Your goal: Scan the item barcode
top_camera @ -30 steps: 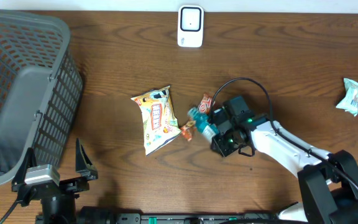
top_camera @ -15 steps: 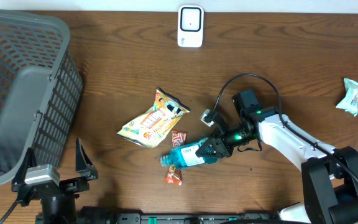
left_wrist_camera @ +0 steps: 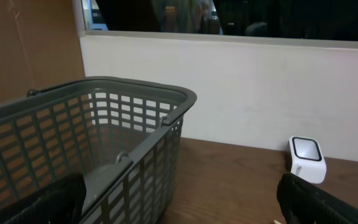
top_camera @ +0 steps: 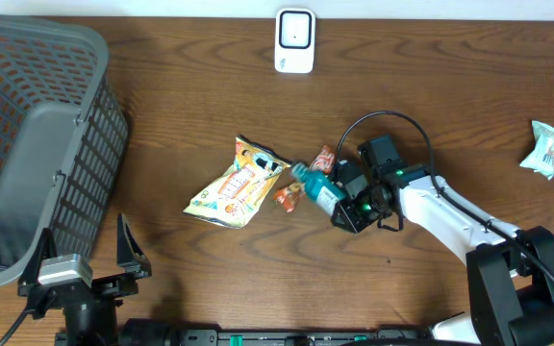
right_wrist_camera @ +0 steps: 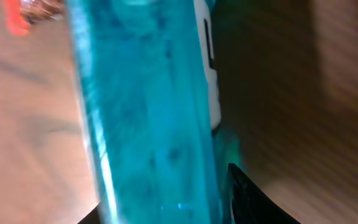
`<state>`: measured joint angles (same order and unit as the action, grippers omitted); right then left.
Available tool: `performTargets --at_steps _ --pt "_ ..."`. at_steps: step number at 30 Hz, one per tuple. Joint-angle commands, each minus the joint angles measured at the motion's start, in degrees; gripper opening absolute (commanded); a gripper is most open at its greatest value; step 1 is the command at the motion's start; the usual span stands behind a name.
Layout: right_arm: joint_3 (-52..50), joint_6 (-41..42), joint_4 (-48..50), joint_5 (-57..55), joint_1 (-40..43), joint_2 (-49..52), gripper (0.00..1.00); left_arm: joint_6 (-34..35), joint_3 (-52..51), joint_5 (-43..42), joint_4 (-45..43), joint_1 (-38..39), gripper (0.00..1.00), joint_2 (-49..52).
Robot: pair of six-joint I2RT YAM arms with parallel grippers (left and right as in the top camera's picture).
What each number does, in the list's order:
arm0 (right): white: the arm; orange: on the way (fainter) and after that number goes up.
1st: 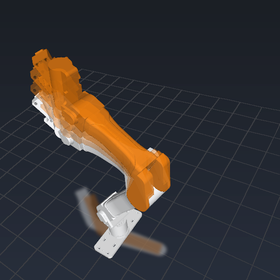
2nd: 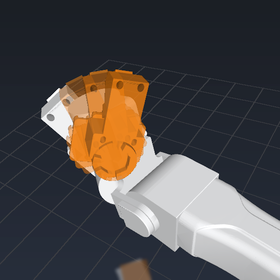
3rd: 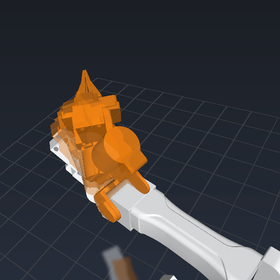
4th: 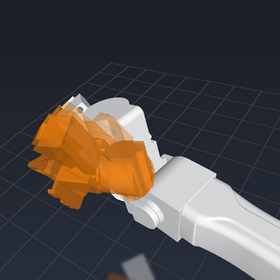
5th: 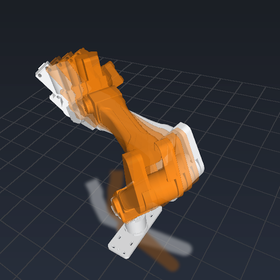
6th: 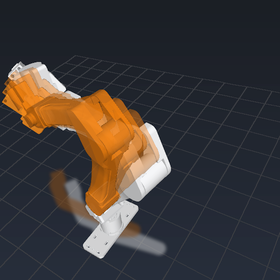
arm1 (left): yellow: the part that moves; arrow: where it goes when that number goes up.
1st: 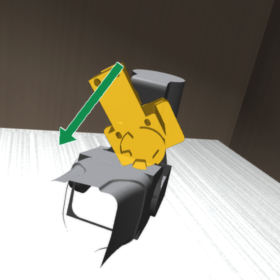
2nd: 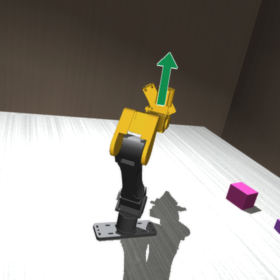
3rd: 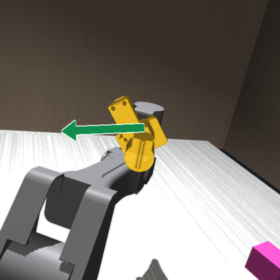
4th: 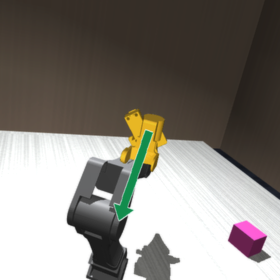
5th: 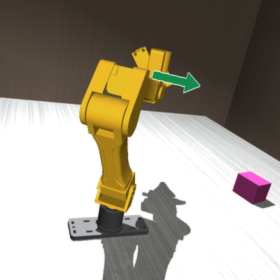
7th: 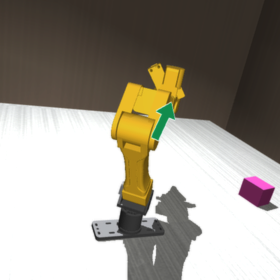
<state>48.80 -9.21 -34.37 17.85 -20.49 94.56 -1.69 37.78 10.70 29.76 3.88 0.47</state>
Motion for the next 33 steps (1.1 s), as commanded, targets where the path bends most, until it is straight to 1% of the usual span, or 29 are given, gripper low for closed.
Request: performTargets --at_steps 1,2,3,6,7,8,9,10,11,13,20,24,27,33 --pt "-0.9 6.4 0.8 -11.9 -0.3 0.3 0.17 0.1 -0.3 0.5 -0.2 0.3 0.98 -0.3" --pt "-0.9 6.4 0.9 -11.9 -0.3 0.3 0.24 0.1 -0.3 0.5 -0.2 0.3 0.98 -0.3" --pt "-0.9 6.5 1.0 -11.7 -0.3 0.3 0.29 0.1 -0.3 0.5 -0.2 0.3 0.98 -0.3" --pt "-0.6 7.2 1.2 -11.5 -0.3 0.2 0.36 0.1 -0.3 0.5 -0.2 0.3 0.98 -0.3" --pt "0.0 7.9 0.5 -11.5 -0.3 0.1 0.40 0.1 -0.3 0.5 -0.2 0.3 0.98 -0.3" --pt "0.6 7.9 -0.3 -11.4 -0.3 0.0 0.42 0.1 -0.3 0.5 -0.2 0.3 0.98 -0.3" --pt "1.4 7.9 -1.2 -11.2 -0.3 -0.1 0.46 0.1 -0.3 0.5 -0.2 0.3 0.98 -0.3" --pt "2.2 7.9 -2.2 -10.8 -0.3 -0.3 0.52 0.1 -0.3 0.5 -0.2 0.3 0.98 -0.3" --pt "3.5 7.9 -3.5 -10.6 -0.3 -0.6 0.61 0.1 -0.3 0.5 -0.2 0.3 0.98 -0.3" --pt "5.1 7.9 -5.2 -10.3 -0.3 -1.0 0.70 0.1 -0.3 0.5 -0.2 0.3 0.98 -0.3" --pt "9.6 7.9 -8.0 -9.4 -0.3 -1.3 0.75 0.1 -0.3 0.5 -0.2 0.3 0.98 -0.3" --pt "12.2 7.9 -8.3 -8.7 -0.7 -1.3 0.81 0.1 -0.3 0.5 -0.2 0.3 0.98 -0.3" --pt "14.4 7.9 -7.5 -8.7 -1.2 -1.3 0.84 0.1 -0.3 0.5 -0.2 0.3 0.98 -0.3" --pt "15.7 8.1 -3.6 -8.9 -3.0 -0.7 0.84 0.1 -0.3 0.5 -0.2 0.3 0.98 -0.3"
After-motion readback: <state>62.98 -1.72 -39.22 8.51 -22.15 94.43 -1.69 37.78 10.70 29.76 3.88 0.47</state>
